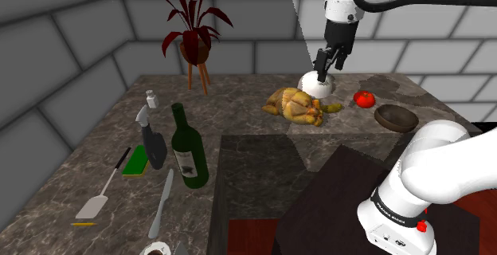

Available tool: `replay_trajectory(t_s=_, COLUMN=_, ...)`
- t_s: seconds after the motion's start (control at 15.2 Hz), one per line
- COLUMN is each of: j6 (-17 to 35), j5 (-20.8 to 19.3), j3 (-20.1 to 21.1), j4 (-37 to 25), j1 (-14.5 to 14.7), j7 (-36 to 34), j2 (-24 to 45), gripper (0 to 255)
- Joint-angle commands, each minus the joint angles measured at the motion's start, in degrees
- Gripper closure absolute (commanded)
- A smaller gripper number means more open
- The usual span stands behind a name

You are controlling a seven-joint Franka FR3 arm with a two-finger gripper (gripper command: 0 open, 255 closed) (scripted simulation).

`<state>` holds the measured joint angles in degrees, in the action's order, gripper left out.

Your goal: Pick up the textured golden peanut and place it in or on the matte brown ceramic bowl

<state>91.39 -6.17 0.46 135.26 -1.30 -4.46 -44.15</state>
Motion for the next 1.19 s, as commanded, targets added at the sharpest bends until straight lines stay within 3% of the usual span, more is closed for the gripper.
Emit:
replay_trajectory(t_s=0.0, j6=0.0, j5=0.0, j3=0.0, j4=0.0, j1=0.0, j7=0.0, j2=0.0, gripper=0)
replay_trajectory(t_s=0.59, j6=13.03, j5=-10.24, j3=-8.53, j4=12.04, j1=-0.8, j7=15.38, j2=1.28, gripper=0)
replay_trajectory(t_s=1.12, j6=28.0, j5=-20.54, j3=-17.19, j4=17.14, j1=-2.98, j7=27.71, j2=9.86, gripper=0)
